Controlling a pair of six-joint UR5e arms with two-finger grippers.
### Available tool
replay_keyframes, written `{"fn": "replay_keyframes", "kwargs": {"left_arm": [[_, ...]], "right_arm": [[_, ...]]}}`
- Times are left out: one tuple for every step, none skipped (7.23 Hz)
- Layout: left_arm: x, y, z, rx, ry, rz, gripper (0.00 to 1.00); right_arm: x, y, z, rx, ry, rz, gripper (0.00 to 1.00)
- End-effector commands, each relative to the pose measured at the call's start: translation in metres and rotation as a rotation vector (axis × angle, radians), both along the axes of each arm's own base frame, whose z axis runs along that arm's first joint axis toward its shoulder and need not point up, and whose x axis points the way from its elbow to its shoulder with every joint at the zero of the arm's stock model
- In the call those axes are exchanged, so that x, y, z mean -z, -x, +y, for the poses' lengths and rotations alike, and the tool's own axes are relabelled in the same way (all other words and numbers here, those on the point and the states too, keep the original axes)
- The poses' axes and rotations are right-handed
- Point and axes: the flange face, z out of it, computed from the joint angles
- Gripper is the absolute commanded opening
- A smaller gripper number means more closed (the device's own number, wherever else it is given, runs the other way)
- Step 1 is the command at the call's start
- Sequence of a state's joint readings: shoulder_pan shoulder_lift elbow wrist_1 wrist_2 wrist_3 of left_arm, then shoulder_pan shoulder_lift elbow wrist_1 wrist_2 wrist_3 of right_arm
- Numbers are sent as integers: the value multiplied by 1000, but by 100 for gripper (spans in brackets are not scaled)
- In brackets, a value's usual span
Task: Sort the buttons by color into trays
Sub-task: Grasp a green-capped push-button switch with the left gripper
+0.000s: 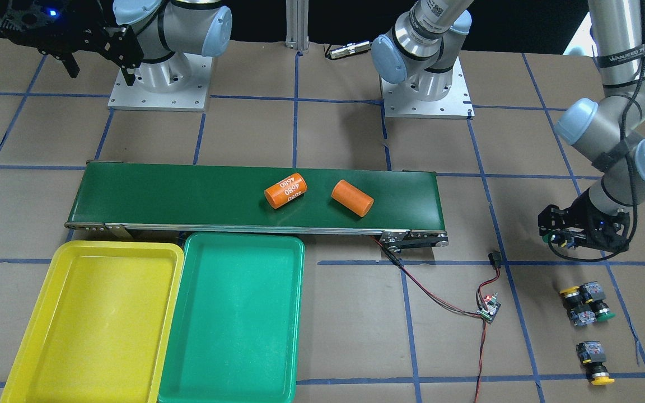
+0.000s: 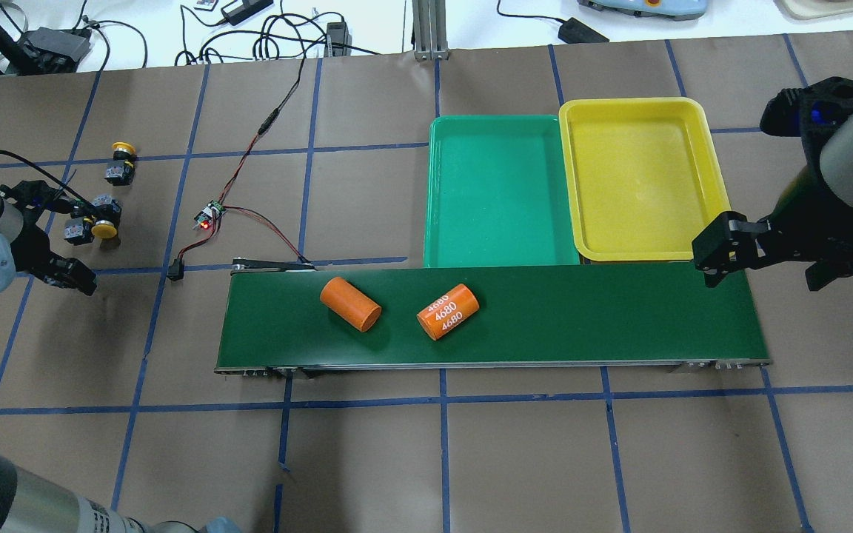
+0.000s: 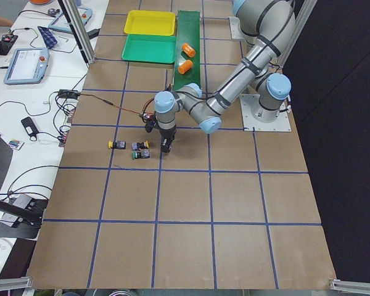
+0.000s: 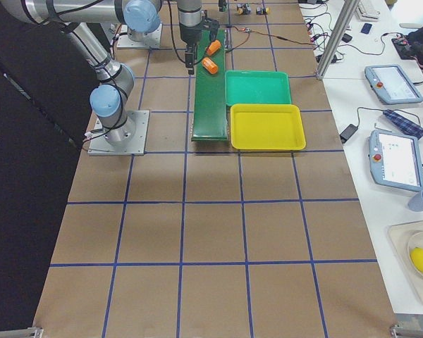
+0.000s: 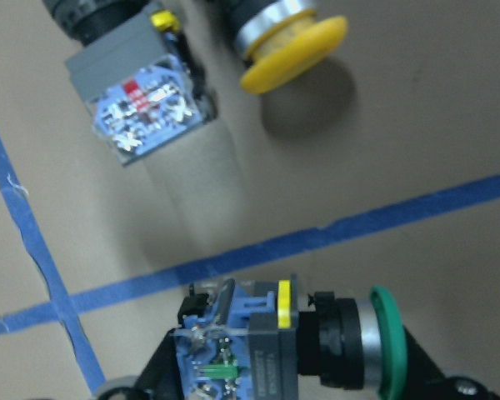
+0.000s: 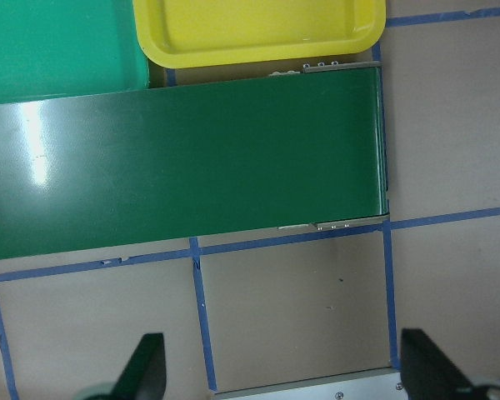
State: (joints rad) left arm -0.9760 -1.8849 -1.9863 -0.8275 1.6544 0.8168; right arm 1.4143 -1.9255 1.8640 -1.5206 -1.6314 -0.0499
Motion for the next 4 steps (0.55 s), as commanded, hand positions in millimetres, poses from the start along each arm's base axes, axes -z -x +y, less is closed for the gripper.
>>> {"fn": "replay_keyframes", "kwargs": {"left_arm": [[-36, 91, 19, -168, 17, 14, 3], [-57, 131, 24, -190, -3, 28, 3], [-71, 165, 27, -229, -1, 46, 3], [-74, 199, 27, -265, 7, 52, 3]], "right_arm": [[1, 1, 0, -2, -3, 5, 100], [0, 3, 0, 1, -1, 10, 100], [3, 3, -2, 8, -7, 0, 100], [2, 4, -2, 9, -6, 3, 100]]}}
